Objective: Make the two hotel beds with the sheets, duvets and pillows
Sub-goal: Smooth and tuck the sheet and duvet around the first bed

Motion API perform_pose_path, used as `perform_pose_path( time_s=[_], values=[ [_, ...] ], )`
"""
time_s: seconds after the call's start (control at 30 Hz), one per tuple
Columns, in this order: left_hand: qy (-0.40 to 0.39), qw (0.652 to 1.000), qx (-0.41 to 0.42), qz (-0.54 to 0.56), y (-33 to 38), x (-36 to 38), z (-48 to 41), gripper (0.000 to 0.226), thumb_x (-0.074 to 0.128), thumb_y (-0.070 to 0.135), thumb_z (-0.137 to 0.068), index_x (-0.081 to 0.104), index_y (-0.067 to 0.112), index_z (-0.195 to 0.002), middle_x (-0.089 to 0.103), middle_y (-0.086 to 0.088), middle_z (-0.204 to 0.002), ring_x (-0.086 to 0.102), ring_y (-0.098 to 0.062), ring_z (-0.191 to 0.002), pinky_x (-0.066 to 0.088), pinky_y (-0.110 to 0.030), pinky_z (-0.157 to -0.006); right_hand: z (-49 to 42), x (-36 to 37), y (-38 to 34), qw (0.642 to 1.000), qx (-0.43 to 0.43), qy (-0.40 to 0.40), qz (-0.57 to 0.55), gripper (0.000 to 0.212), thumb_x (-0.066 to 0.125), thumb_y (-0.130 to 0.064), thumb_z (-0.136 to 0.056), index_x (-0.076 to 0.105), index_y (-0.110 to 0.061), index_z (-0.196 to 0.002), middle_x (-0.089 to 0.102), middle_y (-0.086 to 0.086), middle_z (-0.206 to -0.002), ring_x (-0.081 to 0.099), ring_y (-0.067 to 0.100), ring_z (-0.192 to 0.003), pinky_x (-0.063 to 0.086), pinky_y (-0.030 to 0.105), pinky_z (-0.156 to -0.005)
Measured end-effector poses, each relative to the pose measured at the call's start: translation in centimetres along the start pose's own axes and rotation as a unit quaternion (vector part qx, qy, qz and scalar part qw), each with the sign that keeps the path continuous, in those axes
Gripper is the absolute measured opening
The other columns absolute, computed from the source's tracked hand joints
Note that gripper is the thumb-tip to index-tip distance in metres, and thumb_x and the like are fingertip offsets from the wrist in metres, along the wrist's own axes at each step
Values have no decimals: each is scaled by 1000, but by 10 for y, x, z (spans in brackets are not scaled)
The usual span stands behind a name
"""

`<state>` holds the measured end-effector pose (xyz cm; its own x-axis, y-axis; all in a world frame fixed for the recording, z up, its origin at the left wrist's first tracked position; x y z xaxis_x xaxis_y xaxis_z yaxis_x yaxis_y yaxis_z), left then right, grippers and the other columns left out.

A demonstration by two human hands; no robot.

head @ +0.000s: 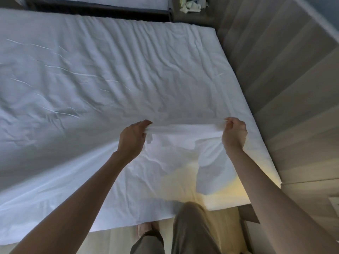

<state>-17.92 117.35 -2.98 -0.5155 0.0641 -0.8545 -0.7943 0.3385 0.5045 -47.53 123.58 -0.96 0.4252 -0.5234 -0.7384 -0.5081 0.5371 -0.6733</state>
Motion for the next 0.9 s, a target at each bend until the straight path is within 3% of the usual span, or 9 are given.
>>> perform_pose_path(
  time_s=[0.1,0.27,0.37,0.53,0.7,0.8,0.9],
  values=[
    [17,1000,1,-13,-3,-14,-31,43,50,-4,-84,63,16,-121,70,-9,-104,64,-37,-89,48,-38,-75,-24,3,-34,998,-49,14,28,31,37,-11,-103,64,-4,-117,56,18,-123,59,33,-101,39,26,-77],
    [40,998,-22,-51,-15,-23,-90,40,46,-2,-86,64,16,-117,69,-7,-100,63,-35,-84,44,-37,-78,-72,29,-76,989,-143,14,36,30,37,-7,-102,64,-4,-114,58,19,-116,55,33,-100,38,28,-79],
    [67,995,-34,-69,-26,-27,-139,39,46,-2,-85,65,16,-114,70,-8,-97,63,-34,-82,41,-37,-78,-111,54,-103,984,-177,5,22,30,37,-7,-102,65,-3,-112,58,18,-114,54,35,-102,42,35,-87],
    [87,989,-61,-107,-52,-26,-238,40,46,-7,-81,66,13,-110,71,-11,-95,62,-35,-81,31,-34,-77,-197,114,-145,983,-174,-49,35,31,36,-6,-102,64,-6,-117,57,17,-118,50,33,-113,42,33,-87],
    [94,987,-66,-109,-61,1,-369,43,45,-7,-81,67,14,-111,71,-13,-103,63,-36,-88,32,-35,-81,-297,174,-160,989,-113,-71,70,33,36,-5,-101,62,-7,-121,56,18,-121,52,35,-113,44,36,-85],
    [71,985,-74,-136,-77,37,-427,45,43,-5,-83,65,16,-115,69,-11,-109,62,-34,-95,31,-36,-84,-347,211,-152,988,-88,-109,57,33,38,-3,-100,62,-8,-121,52,18,-127,55,34,-112,42,33,-93],
    [-33,979,-144,-141,-106,84,-452,38,46,8,-94,55,18,-130,61,-11,-125,57,-33,-112,31,-39,-96,-361,241,-129,964,-131,-224,49,36,42,-5,-99,51,-11,-134,43,13,-143,44,27,-129,32,29,-106]
  ],
)
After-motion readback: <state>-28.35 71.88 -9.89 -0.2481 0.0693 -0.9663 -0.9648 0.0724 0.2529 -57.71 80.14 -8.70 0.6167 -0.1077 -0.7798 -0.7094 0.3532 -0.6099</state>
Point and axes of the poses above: each hand's wrist, its own z-axis away from the middle knuckle, its own x-axis out of the palm, y = z × x, the point moved 3 cm from there along -z, towards the middle knuckle
